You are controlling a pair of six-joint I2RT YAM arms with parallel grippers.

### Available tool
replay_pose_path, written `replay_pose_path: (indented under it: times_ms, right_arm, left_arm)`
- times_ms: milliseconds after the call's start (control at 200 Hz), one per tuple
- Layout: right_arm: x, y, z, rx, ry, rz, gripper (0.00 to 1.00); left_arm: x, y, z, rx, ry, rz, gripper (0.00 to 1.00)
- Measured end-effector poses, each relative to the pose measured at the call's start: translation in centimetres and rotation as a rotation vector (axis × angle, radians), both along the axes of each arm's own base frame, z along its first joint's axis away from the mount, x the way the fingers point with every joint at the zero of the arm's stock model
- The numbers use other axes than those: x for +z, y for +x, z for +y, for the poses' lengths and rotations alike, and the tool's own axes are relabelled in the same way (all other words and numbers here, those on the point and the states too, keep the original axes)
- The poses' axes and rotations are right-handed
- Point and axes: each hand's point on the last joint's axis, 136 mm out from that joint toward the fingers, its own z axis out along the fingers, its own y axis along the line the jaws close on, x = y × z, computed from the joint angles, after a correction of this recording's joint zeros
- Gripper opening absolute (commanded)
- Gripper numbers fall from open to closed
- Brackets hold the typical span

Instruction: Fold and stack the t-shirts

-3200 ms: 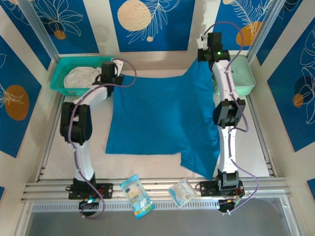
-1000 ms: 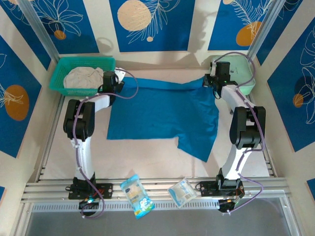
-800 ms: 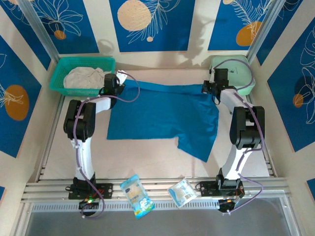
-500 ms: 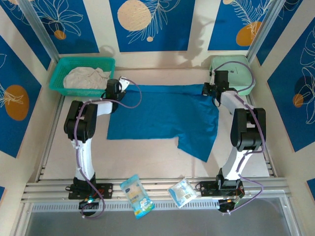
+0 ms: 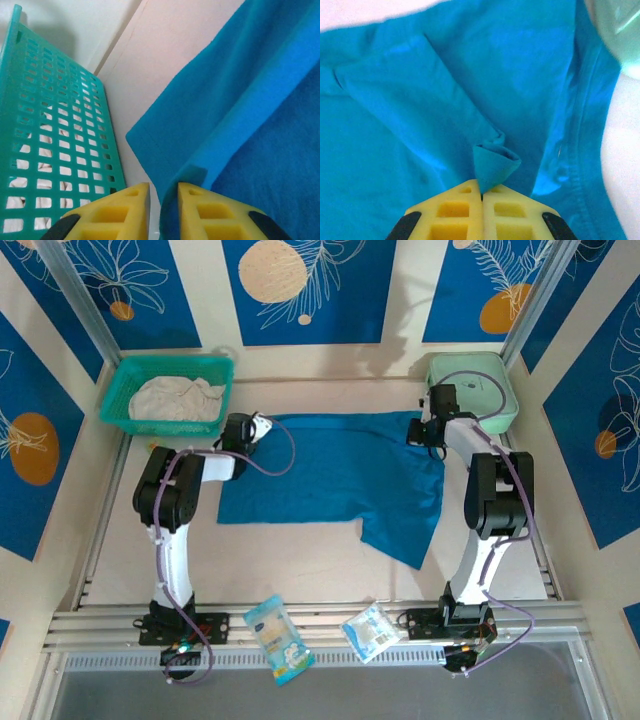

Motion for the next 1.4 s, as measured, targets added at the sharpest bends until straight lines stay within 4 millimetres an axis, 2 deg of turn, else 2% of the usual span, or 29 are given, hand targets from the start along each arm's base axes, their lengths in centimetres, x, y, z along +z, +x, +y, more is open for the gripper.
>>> replay_pose_path:
  times_ms: [135, 300, 335, 415, 465, 590, 700, 790, 891, 996, 1076, 1151, 1226, 1316, 1401]
  right_arm:
    - [-1.7, -1.7, 0.4, 0.014, -0.015, 0.091, 0.21]
    - [-2.3, -3.1, 0.4, 0.028, -0.034, 0.152, 0.25]
    - [-2.4, -3.2, 0.4, 0.029, -0.035, 0.159, 0.27]
    - [-2.6, -3.7, 0.4, 0.034, -0.037, 0.177, 0.34]
    - [-2.7, -3.9, 0.4, 0.041, -0.041, 0.187, 0.39]
    - [-2.7, -4.7, 0.3, 0.052, -0.047, 0.22, 0.63]
    - [-1.7, -4.7, 0.2, 0.051, -0.055, 0.221, 0.71]
    - [0.3, -4.0, 0.3, 0.052, -0.054, 0.184, 0.71]
    - [3.1, -1.9, 0.7, 0.073, -0.047, 0.108, 0.63]
    - [5.6, 1.7, 1.6, 0.111, -0.025, 0.024, 0.59]
    - [5.6, 4.5, 2.1, 0.139, -0.011, -0.006, 0.59]
    - [4.3, 6.7, 2.7, 0.165, 0.003, 0.0, 0.59]
    - [2.5, 8.4, 3.2, 0.189, 0.021, 0.02, 0.58]
    - [0.3, 9.5, 3.7, 0.209, 0.047, 0.056, 0.58]
    - [-0.8, 10.2, 4.1, 0.224, 0.068, 0.079, 0.57]
  left_arm:
    - [1.3, -0.7, -0.2, -0.012, 0.029, -0.021, 0.39]
    - [4.2, -0.9, -1.0, -0.026, 0.041, -0.087, 0.55]
    - [4.9, -0.8, -1.1, -0.027, 0.043, -0.103, 0.62]
    - [6.5, -0.8, -1.2, -0.029, 0.046, -0.137, 0.9]
    - [7.3, -0.8, -1.1, -0.021, 0.038, -0.156, 1.0]
    - [9.9, -1.0, -1.1, -0.014, 0.026, -0.204, 0.99]
    - [13.4, -1.3, -1.3, -0.009, -0.002, -0.268, 0.99]
    - [17.0, -1.8, -1.7, 0.002, -0.034, -0.337, 0.99]
    - [21.5, -3.4, -2.3, 0.017, -0.095, -0.408, 0.99]
    - [25.8, -6.1, -2.8, 0.035, -0.208, -0.449, 0.99]
    - [28.1, -8.5, -2.5, 0.055, -0.316, -0.45, 0.99]
    - [29.1, -10.4, -1.8, 0.083, -0.41, -0.43, 0.99]
    - [29.3, -12.0, -1.2, 0.112, -0.485, -0.396, 0.99]
    - [28.5, -13.7, -0.7, 0.144, -0.551, -0.332, 1.0]
    - [27.1, -15.1, -0.4, 0.173, -0.594, -0.263, 0.99]
